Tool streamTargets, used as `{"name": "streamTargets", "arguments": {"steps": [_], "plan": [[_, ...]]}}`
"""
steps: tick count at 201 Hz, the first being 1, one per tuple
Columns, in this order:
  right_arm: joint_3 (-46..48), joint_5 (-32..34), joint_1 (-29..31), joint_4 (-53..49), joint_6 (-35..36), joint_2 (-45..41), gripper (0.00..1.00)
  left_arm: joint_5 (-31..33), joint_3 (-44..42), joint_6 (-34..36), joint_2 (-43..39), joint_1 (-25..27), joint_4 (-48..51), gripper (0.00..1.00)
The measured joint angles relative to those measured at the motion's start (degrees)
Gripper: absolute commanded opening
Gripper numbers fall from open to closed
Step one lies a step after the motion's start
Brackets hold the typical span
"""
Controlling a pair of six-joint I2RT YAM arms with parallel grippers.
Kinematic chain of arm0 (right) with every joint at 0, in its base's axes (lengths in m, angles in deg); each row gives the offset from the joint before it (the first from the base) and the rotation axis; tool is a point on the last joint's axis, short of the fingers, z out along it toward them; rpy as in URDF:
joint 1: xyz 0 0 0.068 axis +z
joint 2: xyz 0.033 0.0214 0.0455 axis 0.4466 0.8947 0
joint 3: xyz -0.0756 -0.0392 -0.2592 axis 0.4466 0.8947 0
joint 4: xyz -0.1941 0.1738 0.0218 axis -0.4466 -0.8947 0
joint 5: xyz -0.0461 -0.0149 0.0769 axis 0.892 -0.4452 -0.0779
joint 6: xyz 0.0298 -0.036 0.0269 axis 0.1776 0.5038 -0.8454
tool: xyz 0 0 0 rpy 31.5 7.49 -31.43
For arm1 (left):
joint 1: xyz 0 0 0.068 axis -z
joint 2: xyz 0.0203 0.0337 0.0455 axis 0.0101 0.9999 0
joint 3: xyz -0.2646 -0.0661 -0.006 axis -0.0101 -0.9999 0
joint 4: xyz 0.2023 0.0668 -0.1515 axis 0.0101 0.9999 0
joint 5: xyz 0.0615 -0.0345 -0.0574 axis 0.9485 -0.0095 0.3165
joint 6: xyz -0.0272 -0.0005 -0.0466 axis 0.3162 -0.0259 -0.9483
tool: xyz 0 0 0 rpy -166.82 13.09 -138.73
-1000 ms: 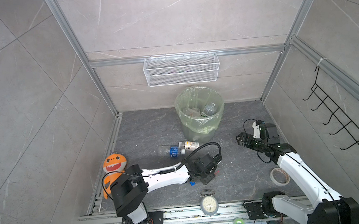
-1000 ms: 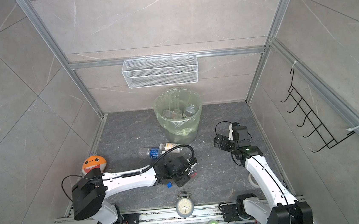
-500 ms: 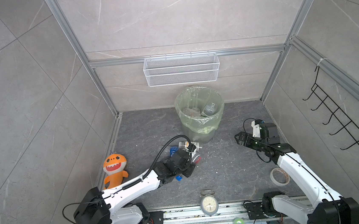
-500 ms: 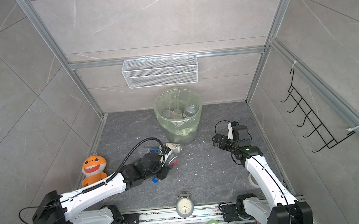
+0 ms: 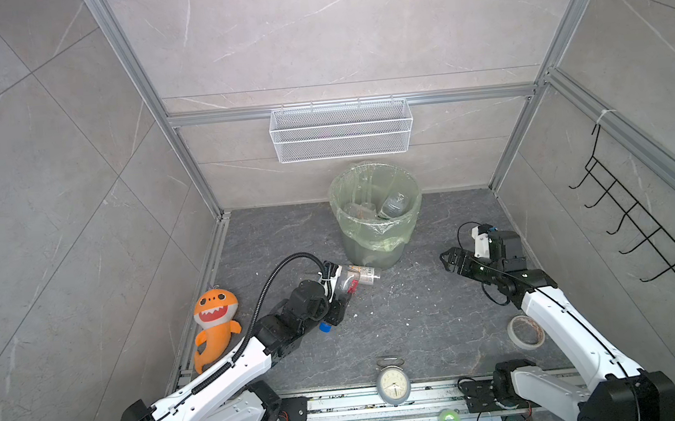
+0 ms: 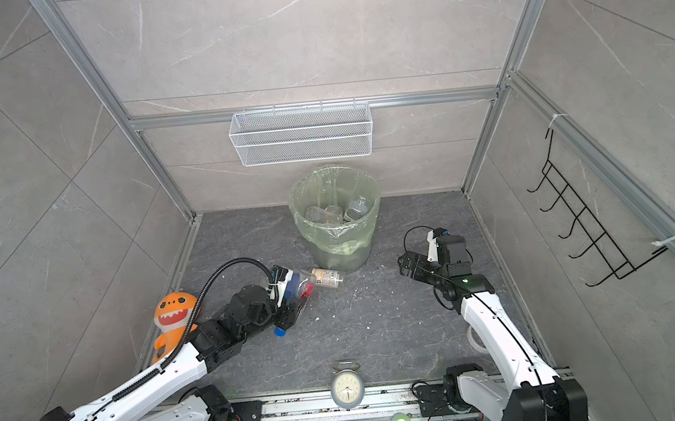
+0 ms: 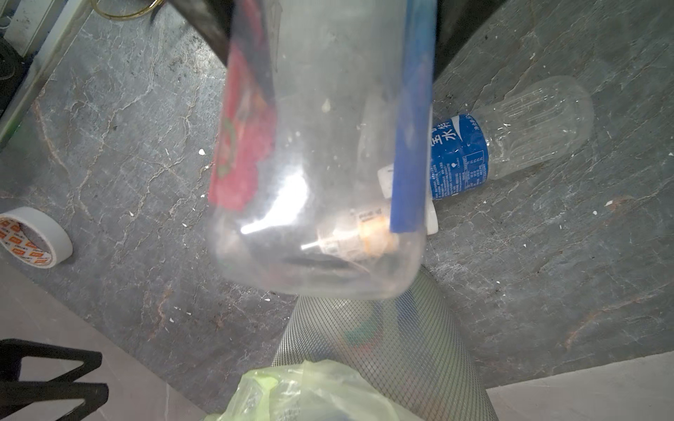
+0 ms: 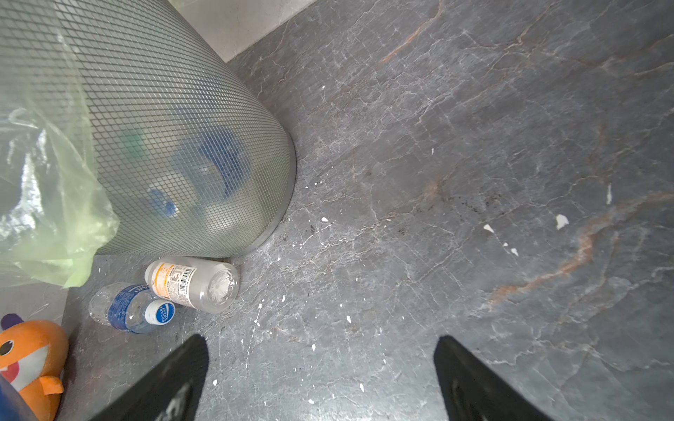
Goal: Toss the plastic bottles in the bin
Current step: 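Lift the clear bottle with the left gripper over the bin and open it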
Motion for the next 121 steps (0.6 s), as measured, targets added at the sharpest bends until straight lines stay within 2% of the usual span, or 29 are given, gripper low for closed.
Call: {"name": "streamTargets", "arguments": {"steps": [34, 63, 97, 121], "plan": [[0.0, -0.6, 0.0, 0.4, 0.0, 0.0, 0.99, -1.7, 1.7, -0.3, -1.0, -1.7, 0.9, 0.60], [0.0, -1.2, 0.0, 0.4, 0.0, 0.0, 0.99, -3.4, 8.0, -0.3, -0.2, -3.3, 1.9, 0.60], [0.0, -2.1, 0.0, 0.4, 0.0, 0.0, 0.99, -7.8, 24.1, -0.2, 6.9, -5.9, 3.0, 0.60], [0.0, -2.5, 0.0, 0.4, 0.0, 0.0, 0.99, -12.3, 42.1, 0.8, 18.3, -8.4, 4.0, 0.61]]}}
